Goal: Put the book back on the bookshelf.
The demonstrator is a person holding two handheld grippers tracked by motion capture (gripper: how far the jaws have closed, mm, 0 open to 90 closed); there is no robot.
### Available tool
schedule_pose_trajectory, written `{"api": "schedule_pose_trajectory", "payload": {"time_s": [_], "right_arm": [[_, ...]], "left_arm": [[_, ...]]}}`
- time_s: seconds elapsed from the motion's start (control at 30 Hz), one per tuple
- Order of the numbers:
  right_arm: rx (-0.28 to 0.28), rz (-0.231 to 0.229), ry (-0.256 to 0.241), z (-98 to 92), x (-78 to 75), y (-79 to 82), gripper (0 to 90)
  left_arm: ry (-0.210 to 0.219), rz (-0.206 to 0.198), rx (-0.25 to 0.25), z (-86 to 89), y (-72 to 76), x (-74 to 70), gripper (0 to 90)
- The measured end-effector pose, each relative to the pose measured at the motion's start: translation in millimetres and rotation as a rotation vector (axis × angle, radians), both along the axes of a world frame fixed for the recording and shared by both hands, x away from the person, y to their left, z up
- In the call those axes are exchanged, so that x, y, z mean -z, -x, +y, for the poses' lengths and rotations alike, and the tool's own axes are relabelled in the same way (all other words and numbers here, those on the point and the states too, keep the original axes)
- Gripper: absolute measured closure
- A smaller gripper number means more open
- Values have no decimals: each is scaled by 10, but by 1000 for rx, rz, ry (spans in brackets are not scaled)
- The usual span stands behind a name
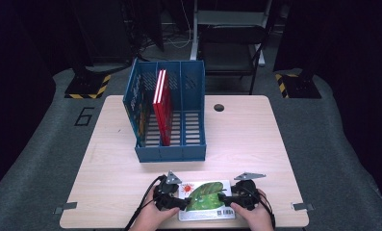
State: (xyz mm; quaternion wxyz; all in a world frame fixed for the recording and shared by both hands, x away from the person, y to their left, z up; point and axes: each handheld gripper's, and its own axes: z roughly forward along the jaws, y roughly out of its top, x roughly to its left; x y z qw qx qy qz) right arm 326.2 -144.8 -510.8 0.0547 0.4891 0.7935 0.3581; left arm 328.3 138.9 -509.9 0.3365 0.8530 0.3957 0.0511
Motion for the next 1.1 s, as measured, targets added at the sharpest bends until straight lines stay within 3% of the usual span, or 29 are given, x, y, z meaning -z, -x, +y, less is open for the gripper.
{"api": "schedule_pose_trajectory", "payload": {"time_s": [0.07,0.3,0.43,0.53,0.6,0.73,1.03,1.1], "right_arm": [[-7,-4,15,25,-4,-2,314],[-7,44,-38,174,-8,-28,317],[-17,41,-47,234,-4,-60,329],[-25,21,-15,263,-5,-97,332],[-20,11,-19,264,4,-129,333],[9,35,-61,253,6,-187,330],[25,52,-90,252,10,-240,327],[45,79,-110,252,3,-235,328]], "left_arm": [[0,2,-13,9,3,0,294],[9,10,-75,170,-16,-3,300],[9,10,-85,235,-10,-3,307],[17,3,-103,241,10,6,306],[23,4,-104,249,11,8,308],[24,1,-121,236,22,10,306],[77,52,-185,250,-29,-1,311],[87,64,-182,269,-41,-4,323]]}}
